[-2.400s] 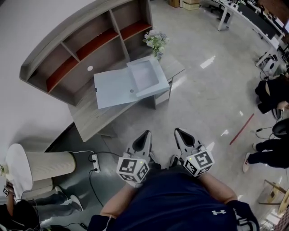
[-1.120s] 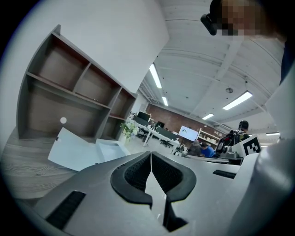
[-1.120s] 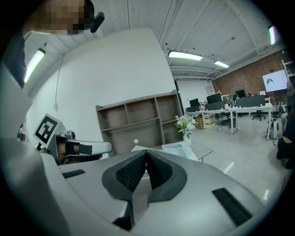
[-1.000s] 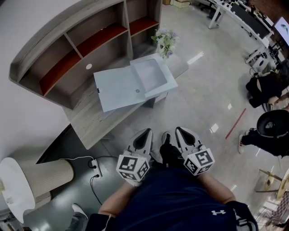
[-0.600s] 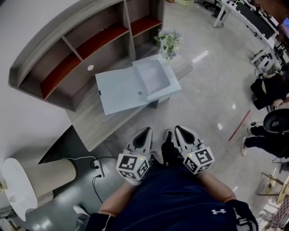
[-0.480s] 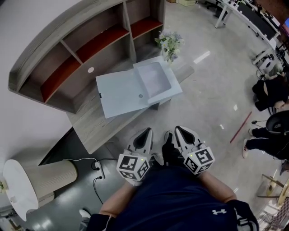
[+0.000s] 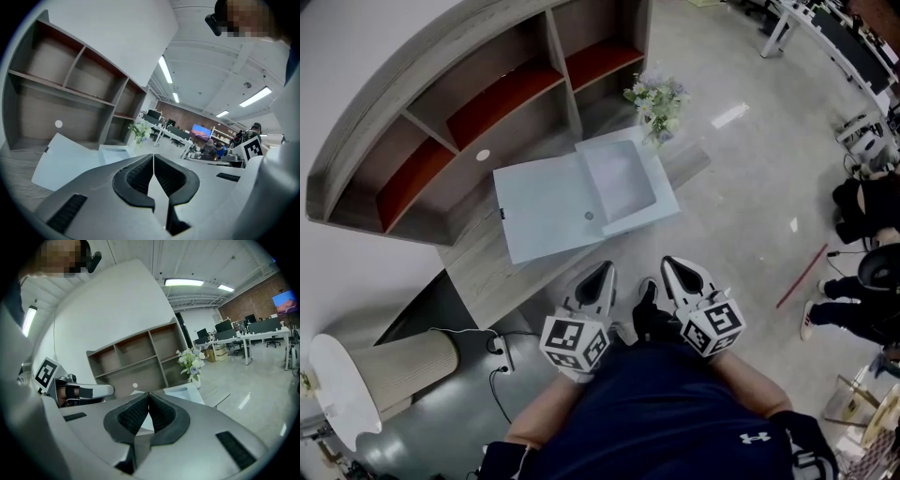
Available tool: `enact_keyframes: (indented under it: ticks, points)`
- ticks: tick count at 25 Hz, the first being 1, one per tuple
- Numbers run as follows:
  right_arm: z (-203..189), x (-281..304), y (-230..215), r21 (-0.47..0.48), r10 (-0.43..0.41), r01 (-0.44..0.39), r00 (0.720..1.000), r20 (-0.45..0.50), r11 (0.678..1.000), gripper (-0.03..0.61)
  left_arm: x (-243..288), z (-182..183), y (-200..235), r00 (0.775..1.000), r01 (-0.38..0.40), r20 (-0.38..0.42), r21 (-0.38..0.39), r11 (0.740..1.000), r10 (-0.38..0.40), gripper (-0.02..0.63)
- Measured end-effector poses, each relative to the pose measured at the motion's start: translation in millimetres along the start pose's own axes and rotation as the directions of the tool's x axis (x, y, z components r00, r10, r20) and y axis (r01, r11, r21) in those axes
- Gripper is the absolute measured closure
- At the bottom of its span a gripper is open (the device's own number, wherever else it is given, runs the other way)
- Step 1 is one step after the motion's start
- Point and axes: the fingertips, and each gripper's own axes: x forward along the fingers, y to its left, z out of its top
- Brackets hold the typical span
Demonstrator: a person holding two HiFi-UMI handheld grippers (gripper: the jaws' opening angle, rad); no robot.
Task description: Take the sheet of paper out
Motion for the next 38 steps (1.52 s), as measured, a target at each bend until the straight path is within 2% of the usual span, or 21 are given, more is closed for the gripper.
enact_keyframes:
  ticks: [18, 25, 29, 33, 38]
  points:
    - [36.2, 43.5, -92.4, 0.056, 0.056, -0.056, 0.998, -0.013, 0.997, 0.565, 87.9, 34.2, 1.1, 0.997, -0.08, -0.008, -0.001, 0.997, 0.08, 0.593]
    - [43.0, 54.3, -116.5, 0.089, 0.058, -0.057, 0.998, -0.017, 0.994, 0.565, 103.0, 39.7, 6.4, 0.994, -0.108, -0.009, -0.024, 0.994, 0.108, 0.592]
    - [41.0, 63.7, -123.0, 0.104, 0.056, -0.052, 0.998, -0.031, 0.993, 0.565, 106.6, 46.8, 24.7, 0.99, -0.143, 0.004, -0.033, 0.989, 0.144, 0.593]
    - [37.4, 74.7, -128.6, 0.12, 0.035, -0.03, 0.998, -0.044, 0.992, 0.565, 106.6, 51.3, 61.9, 0.979, -0.202, 0.011, -0.034, 0.979, 0.202, 0.592]
    - [35.0, 89.5, -140.9, 0.126, -0.028, 0.035, 0.998, -0.058, 0.991, 0.565, 118.2, 42.1, 108.2, 0.975, -0.217, -0.043, -0.019, 0.976, 0.217, 0.592]
